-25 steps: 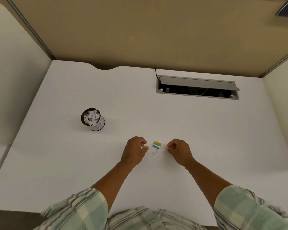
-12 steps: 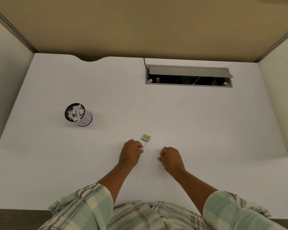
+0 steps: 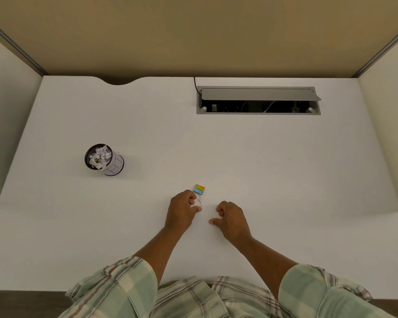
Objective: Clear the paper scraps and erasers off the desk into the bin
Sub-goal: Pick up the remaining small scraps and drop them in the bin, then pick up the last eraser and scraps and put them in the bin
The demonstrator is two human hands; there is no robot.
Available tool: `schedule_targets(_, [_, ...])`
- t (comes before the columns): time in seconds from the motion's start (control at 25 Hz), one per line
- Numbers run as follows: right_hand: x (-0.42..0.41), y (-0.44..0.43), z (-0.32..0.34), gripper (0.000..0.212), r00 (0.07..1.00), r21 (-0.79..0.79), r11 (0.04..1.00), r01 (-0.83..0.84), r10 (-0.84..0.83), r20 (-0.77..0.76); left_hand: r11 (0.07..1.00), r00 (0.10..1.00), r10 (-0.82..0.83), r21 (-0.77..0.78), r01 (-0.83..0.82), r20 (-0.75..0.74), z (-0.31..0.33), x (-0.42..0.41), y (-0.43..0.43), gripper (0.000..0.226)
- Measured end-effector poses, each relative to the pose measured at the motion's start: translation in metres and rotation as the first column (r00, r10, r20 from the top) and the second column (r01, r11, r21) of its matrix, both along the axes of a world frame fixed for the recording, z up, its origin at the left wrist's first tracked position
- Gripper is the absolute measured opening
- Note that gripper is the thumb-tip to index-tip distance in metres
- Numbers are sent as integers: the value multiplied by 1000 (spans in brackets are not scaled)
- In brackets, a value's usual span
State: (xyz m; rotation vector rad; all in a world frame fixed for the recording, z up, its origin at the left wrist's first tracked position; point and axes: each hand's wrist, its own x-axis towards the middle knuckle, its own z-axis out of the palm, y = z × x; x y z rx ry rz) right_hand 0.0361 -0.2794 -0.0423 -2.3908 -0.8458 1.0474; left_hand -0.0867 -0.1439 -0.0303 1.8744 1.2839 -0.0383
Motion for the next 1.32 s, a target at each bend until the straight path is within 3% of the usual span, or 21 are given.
schedule_targets(0.4, [-13, 22, -8, 10, 981, -12, 989, -148, 148, 123, 985, 990, -144, 96, 144, -3, -3, 5, -2, 48])
schedule_targets(0.48, [-13, 24, -10, 15, 967, -20, 979, -205, 206, 150, 985, 989, -145, 94, 146, -17, -3, 8, 0, 49])
schedule_targets(0.88, [-15, 26, -10, 14, 923, -38, 938, -344, 345, 171, 982, 987, -123, 132, 136, -107, -9, 17, -1, 28])
schedule_targets(0.96, [-9, 27, -8, 13, 947, -22, 953, -302, 303, 105, 981, 984, -131, 128, 146, -120, -8, 19, -1, 28])
schedule_targets(1.12, [11, 20, 1, 15, 996, 67, 997, -33, 39, -82, 982, 988, -136, 123, 144, -72, -5, 17, 1, 15])
schedule_targets(1.24, [18, 15, 9, 16, 970, 102, 986, 134, -109, -219, 989, 996, -89, 118, 84, 31, -5, 9, 2, 7])
schedule_targets(1.32, [19, 13, 11, 13, 920, 113, 958, 265, -216, -327, 990, 994, -101, 100, 96, 49, -6, 7, 1, 19])
